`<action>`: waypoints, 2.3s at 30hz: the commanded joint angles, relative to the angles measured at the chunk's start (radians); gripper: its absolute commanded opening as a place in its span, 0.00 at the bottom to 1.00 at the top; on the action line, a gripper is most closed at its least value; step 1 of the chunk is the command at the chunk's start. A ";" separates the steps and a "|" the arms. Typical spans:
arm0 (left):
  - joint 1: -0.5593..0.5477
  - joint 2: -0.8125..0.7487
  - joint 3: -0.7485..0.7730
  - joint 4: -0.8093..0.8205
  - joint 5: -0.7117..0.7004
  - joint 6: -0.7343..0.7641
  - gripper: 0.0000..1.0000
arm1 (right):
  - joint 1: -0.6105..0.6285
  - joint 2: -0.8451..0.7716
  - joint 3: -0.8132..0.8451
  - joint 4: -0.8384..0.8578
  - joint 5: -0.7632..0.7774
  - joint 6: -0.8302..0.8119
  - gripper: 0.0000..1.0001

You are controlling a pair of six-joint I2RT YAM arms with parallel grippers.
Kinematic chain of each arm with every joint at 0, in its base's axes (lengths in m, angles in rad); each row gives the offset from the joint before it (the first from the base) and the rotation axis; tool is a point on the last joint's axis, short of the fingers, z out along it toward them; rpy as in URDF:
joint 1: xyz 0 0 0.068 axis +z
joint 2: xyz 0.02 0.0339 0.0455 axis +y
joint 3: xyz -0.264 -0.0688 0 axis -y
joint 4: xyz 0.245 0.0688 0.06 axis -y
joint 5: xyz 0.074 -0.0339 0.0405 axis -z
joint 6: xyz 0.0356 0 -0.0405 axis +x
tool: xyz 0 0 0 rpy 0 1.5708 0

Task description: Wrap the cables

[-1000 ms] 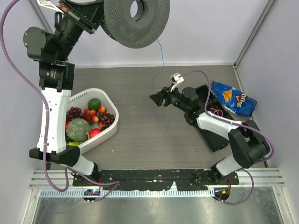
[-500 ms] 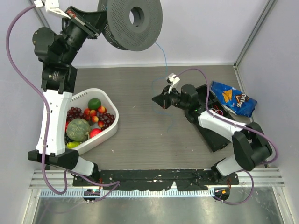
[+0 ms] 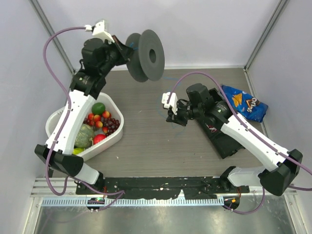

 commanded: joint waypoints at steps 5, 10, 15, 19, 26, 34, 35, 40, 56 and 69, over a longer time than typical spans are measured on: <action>-0.058 0.088 0.050 -0.082 -0.297 0.079 0.00 | 0.092 -0.080 0.164 -0.352 0.000 -0.275 0.01; -0.059 0.168 0.081 -0.176 -0.389 0.074 0.00 | 0.119 -0.107 0.229 -0.344 0.020 -0.306 0.01; -0.068 0.152 -0.064 -0.112 -0.334 0.129 0.00 | 0.122 -0.101 0.322 -0.286 0.072 -0.309 0.01; -0.111 0.125 -0.156 -0.099 -0.271 0.206 0.00 | 0.121 -0.097 0.366 -0.194 0.124 -0.291 0.01; -0.190 0.021 -0.321 -0.064 -0.113 0.298 0.00 | 0.104 -0.058 0.417 0.014 0.259 -0.217 0.01; -0.188 -0.073 -0.417 -0.061 0.077 0.428 0.00 | -0.094 0.024 0.480 0.104 0.221 -0.135 0.01; -0.188 -0.087 -0.425 -0.066 0.112 0.459 0.00 | -0.152 0.044 0.490 0.107 0.195 -0.109 0.01; -0.186 -0.154 -0.480 -0.089 0.295 0.602 0.00 | -0.301 0.110 0.541 0.118 0.114 -0.053 0.01; 0.031 -0.263 -0.520 0.176 0.881 0.253 0.00 | -0.557 0.178 0.429 0.125 -0.032 -0.032 0.01; 0.300 -0.185 -0.391 0.868 0.881 -0.606 0.00 | -0.662 0.222 0.291 0.107 -0.084 -0.061 0.01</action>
